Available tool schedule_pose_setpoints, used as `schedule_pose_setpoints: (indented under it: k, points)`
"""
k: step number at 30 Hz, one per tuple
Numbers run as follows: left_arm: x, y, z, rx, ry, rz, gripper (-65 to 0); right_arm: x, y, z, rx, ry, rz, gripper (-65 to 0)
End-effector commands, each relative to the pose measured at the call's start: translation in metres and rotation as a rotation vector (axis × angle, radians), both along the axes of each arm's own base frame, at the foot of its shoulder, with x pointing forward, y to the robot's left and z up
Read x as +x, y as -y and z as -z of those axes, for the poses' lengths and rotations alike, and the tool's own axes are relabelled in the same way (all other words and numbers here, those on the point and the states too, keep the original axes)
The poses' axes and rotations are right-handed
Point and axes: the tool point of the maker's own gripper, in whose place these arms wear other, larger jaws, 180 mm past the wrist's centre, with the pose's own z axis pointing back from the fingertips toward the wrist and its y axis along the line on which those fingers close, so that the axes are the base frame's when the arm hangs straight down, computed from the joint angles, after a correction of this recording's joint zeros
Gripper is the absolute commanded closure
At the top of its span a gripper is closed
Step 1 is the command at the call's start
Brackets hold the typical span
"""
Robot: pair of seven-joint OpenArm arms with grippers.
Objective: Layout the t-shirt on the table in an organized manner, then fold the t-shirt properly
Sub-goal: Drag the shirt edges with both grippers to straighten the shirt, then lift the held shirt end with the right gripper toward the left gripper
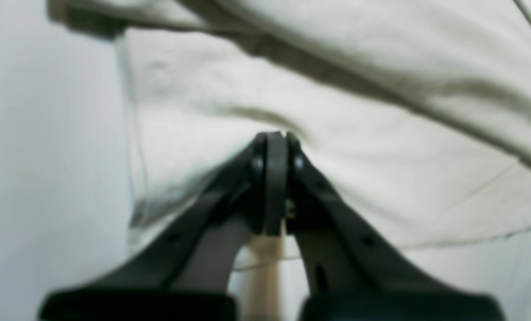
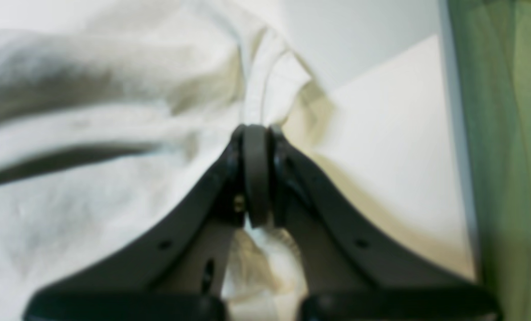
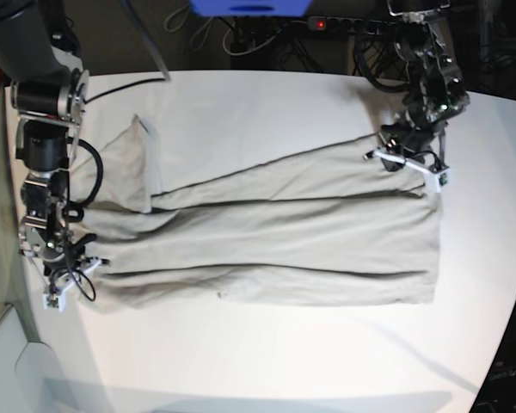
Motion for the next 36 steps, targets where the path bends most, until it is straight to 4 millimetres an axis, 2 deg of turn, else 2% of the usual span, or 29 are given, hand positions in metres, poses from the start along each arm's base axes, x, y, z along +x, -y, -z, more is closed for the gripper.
schedule_pose_setpoints:
  k: [1, 3, 7, 9, 13, 16, 20, 23, 25, 28, 32, 36]
  points:
    - [-0.035, -0.015, 0.02, 0.052, -0.15, -0.008, -0.4, 0.018, 0.013, -0.033, -0.022, 0.077, 0.019, 0.0]
    - [-0.045, -0.027, 0.019, 0.086, -0.166, 0.002, -0.4, 0.017, 0.018, -0.042, -0.038, 0.081, 0.021, 0.0]
    - [-0.056, -0.053, 0.015, 0.152, -0.188, 0.02, -0.4, 0.015, 0.014, -0.06, -0.064, 0.109, 0.007, 0.0]
    - [-0.057, -0.064, 0.013, 0.182, -0.194, 0.028, -0.4, 0.013, 0.011, -0.071, -0.083, 0.126, -0.006, 0.0]
    - [-0.053, -0.076, -0.003, 0.233, -0.167, 0.048, -0.4, 0.002, -0.007, -0.079, -0.087, 0.13, -0.03, 0.0]
    - [-0.048, -0.088, -0.014, 0.278, -0.149, 0.065, -0.4, -0.014, -0.012, -0.084, -0.11, 0.124, -0.042, 0.0]
    - [-0.048, -0.106, -0.019, 0.323, -0.161, 0.075, -0.4, -0.039, -0.035, -0.085, -0.106, 0.128, -0.069, 0.0]
    - [-0.048, -0.127, -0.029, 0.349, -0.151, 0.029, -0.4, -0.061, -0.047, -0.088, -0.119, 0.125, -0.093, 0.0]
    - [-0.048, -0.141, -0.036, 0.362, -0.138, -0.011, -0.4, -0.075, -0.063, -0.091, -0.106, 0.138, -0.111, 0.0]
    - [-0.048, -0.149, -0.041, 0.374, -0.131, -0.032, -0.4, -0.099, -0.078, -0.101, -0.11, 0.175, -0.134, 0.0]
    - [-0.048, -0.149, -0.041, 0.376, -0.13, -0.032, -0.4, -0.131, -0.124, -0.11, -0.094, 0.199, -0.245, 0.0]
    - [-0.048, -0.147, -0.04, 0.37, -0.131, -0.034, -0.4, -0.172, -0.189, -0.076, -0.052, 0.092, -0.483, 0.0]
